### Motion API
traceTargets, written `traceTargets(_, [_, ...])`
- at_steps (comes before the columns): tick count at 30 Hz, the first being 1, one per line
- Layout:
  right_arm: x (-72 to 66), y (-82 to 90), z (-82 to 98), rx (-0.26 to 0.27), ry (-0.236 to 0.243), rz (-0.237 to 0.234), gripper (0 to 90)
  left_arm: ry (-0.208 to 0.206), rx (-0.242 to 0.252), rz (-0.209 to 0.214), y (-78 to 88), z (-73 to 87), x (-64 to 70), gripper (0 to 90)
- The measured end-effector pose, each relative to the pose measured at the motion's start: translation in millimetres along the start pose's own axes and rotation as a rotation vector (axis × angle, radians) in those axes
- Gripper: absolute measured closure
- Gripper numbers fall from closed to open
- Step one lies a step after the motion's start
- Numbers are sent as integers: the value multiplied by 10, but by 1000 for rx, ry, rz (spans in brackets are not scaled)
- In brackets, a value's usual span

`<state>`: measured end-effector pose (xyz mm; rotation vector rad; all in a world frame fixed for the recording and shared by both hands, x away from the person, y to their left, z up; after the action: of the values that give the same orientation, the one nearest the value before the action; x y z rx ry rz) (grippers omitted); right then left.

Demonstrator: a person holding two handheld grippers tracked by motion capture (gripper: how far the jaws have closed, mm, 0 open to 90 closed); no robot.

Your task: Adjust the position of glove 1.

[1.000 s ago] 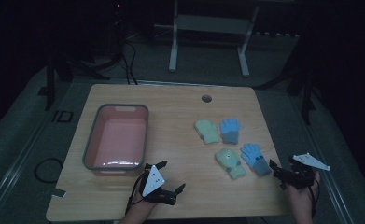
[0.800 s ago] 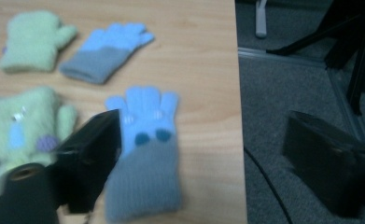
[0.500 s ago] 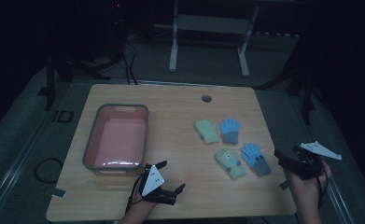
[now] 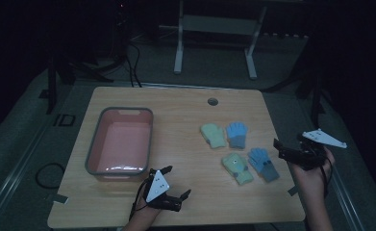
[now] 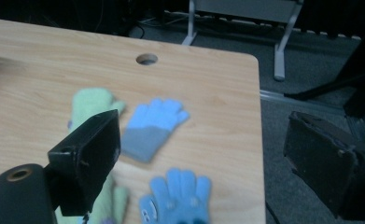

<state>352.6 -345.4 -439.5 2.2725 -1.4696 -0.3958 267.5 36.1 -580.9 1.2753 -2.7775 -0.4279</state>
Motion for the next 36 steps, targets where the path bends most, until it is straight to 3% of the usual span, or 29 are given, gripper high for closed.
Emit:
traceTargets(5, [-88,-121,-124,3,15,-21,111,2,-1,2,-1,0,-3,12])
traceTargets(8, [-232,-275,-232,1,32,-86,111,-1,0,4,0,0,5,11])
traceTargets(16, [-465,-576,-340,2,96,-155,135,1,-1,8,-1,0,4,12])
traceTargets(22, [-589,-851,-306,-40,107,-185,152,-1,-1,8,0,0,7,12])
traceTargets(29, [-712,-1129,-240,-39,73,-260,257,-1,-1,13,0,0,8,12])
traceTargets(36, [-809,-1492,-73,-108,83,-301,402,0,-1,23,3,0,16,12])
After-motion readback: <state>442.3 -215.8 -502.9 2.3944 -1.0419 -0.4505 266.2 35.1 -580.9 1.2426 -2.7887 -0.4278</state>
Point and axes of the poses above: each handheld gripper's, and its own axes: y roughly backward along the jaws, z roughly out of its underside, x roughly to its right, the point moved 5 cm from there along -y, roughly forward along the jaws, and after that the axes turned 8 degrees about -z, right-handed, at the moved point
